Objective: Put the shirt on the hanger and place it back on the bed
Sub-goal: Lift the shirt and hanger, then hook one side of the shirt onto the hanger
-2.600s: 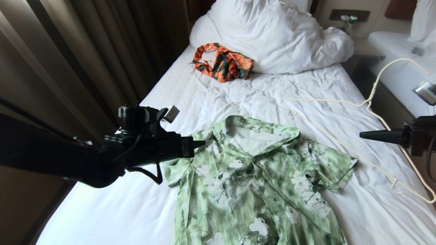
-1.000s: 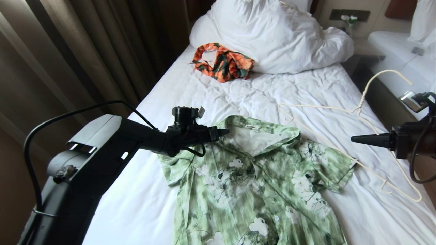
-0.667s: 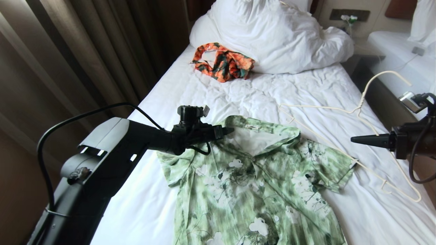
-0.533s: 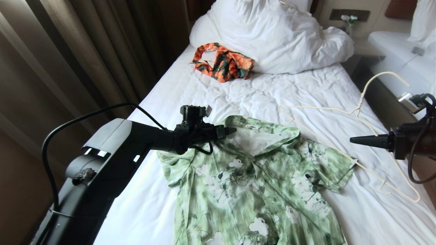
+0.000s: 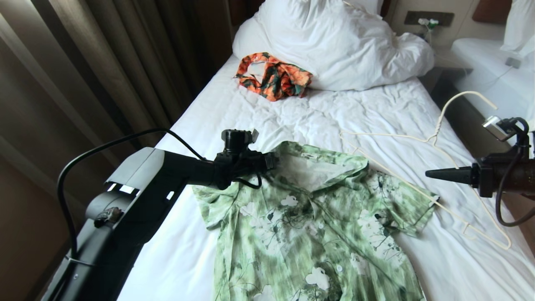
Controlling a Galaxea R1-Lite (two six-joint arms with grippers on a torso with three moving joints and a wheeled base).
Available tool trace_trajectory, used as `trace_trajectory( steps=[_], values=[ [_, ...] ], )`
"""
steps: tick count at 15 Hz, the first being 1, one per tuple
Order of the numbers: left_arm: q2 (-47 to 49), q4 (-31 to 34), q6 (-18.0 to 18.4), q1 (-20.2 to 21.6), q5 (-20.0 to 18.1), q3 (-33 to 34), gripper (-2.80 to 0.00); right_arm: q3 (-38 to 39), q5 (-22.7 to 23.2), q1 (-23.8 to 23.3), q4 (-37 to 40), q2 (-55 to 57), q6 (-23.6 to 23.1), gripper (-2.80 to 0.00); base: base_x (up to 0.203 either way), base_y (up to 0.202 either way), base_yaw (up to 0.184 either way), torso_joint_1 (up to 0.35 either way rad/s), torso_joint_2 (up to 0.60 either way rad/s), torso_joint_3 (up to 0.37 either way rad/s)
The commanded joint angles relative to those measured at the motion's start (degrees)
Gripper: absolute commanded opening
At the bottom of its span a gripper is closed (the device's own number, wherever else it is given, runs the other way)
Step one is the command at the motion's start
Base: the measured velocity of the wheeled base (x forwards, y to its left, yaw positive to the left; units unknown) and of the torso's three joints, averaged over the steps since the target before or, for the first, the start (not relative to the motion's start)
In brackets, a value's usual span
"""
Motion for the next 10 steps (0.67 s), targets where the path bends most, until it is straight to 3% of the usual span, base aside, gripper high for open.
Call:
trace_trajectory(
  steps=[1, 4, 10],
  values=[
    [-3.0, 0.2, -2.8, 0.1, 0.0, 0.1, -2.8, 0.0, 0.3, 1.1, -0.4, 0.8, 0.0, -2.8, 0.0, 0.0, 0.0, 0.0, 0.0, 0.0],
    [-8.2, 0.4, -3.7, -0.2, 0.4, 5.0, -2.8, -0.6, 0.3, 2.4, -0.5, 1.2, 0.3, -2.8, 0.0, 0.0, 0.0, 0.0, 0.0, 0.0],
    [-21.2, 0.6, -3.5, -2.7, 2.5, 15.6, -2.8, -2.2, -2.5, 11.6, -0.4, 2.2, 2.8, -2.8, 0.0, 0.0, 0.0, 0.0, 0.0, 0.0]
  ],
)
